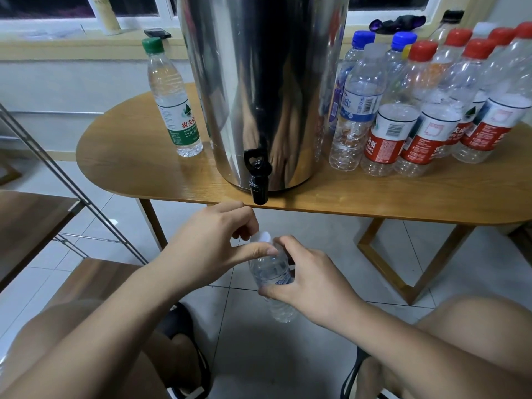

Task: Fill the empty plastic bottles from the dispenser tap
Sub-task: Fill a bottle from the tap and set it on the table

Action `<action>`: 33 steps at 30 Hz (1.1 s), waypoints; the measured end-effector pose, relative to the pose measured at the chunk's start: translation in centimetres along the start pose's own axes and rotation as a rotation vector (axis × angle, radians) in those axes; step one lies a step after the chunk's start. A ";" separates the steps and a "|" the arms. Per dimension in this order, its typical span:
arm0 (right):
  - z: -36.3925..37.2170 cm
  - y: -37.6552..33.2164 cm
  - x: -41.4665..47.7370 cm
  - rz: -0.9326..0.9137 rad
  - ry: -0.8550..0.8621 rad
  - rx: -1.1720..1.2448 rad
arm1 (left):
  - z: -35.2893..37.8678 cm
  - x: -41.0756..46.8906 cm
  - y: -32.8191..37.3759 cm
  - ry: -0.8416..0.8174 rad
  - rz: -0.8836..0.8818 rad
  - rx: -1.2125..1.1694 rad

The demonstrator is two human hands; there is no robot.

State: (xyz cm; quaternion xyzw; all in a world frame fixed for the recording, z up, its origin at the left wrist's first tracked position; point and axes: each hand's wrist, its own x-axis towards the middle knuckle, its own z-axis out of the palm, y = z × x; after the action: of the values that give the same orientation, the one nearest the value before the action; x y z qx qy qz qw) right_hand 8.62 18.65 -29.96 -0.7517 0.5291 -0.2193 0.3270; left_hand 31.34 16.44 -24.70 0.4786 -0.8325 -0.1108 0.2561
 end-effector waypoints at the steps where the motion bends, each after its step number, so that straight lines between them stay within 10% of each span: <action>1: -0.1 0.0 0.0 0.000 -0.002 0.003 | -0.1 0.0 0.0 -0.023 0.007 -0.008; 33: -2.2 0.1 0.1 0.024 0.049 0.052 | 0.3 0.0 1.6 0.038 -0.055 -0.215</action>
State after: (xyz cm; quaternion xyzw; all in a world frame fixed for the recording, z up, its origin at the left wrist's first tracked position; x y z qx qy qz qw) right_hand 7.08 17.98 -28.47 -0.7311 0.5401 -0.2472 0.3359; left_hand 29.98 17.21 -24.24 0.4732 -0.7973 -0.1975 0.3185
